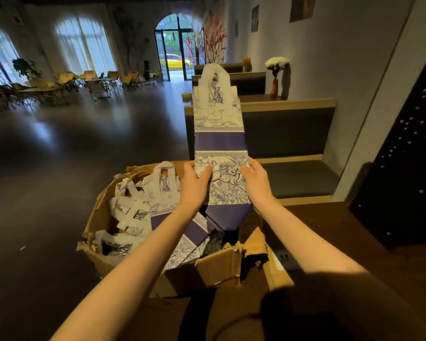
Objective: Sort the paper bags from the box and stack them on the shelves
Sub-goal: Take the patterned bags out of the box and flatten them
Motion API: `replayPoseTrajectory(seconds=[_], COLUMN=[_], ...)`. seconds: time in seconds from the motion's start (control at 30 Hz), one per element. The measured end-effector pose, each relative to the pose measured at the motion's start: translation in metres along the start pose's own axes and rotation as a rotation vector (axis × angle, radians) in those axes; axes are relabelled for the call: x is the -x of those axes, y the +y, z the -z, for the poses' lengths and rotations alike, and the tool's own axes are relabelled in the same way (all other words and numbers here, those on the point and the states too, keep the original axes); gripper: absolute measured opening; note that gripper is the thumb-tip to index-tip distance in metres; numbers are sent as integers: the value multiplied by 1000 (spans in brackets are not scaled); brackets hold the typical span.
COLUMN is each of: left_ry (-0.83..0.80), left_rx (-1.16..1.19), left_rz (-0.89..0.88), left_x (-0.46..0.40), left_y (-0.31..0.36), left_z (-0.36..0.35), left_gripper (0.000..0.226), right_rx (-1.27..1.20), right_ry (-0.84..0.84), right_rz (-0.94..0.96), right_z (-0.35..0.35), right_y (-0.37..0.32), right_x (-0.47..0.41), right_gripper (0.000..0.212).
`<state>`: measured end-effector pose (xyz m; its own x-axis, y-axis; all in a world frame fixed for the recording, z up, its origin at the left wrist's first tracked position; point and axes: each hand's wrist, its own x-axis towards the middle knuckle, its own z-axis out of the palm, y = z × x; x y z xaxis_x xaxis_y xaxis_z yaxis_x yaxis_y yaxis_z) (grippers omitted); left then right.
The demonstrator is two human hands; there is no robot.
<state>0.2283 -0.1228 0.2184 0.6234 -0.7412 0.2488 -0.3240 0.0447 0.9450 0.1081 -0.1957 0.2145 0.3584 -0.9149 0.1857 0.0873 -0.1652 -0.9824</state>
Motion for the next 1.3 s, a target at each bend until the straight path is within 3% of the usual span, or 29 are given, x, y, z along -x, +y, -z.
replayPoseTrajectory(seconds=[0.5, 0.67, 0.93, 1.13, 1.3], left_ry=[51, -10, -147, -310, -372], left_rx=[49, -30, -222, -245, -269], left_rz=[76, 103, 172, 302, 386], left_x=[43, 68, 102, 137, 168], left_y=[44, 43, 32, 5, -27], left_z=[-249, -316, -375, -402, -424], left_gripper=[37, 37, 23, 39, 31], right_rx=[52, 98, 119, 128, 160], right_ry=[-32, -23, 11, 21, 63], right_rz=[-28, -38, -159, -269, -409], right_z=[243, 320, 400, 437, 467], right_y=[27, 46, 78, 122, 166], right_x=[-51, -52, -27, 6, 36], right_gripper=[31, 32, 35, 33, 34])
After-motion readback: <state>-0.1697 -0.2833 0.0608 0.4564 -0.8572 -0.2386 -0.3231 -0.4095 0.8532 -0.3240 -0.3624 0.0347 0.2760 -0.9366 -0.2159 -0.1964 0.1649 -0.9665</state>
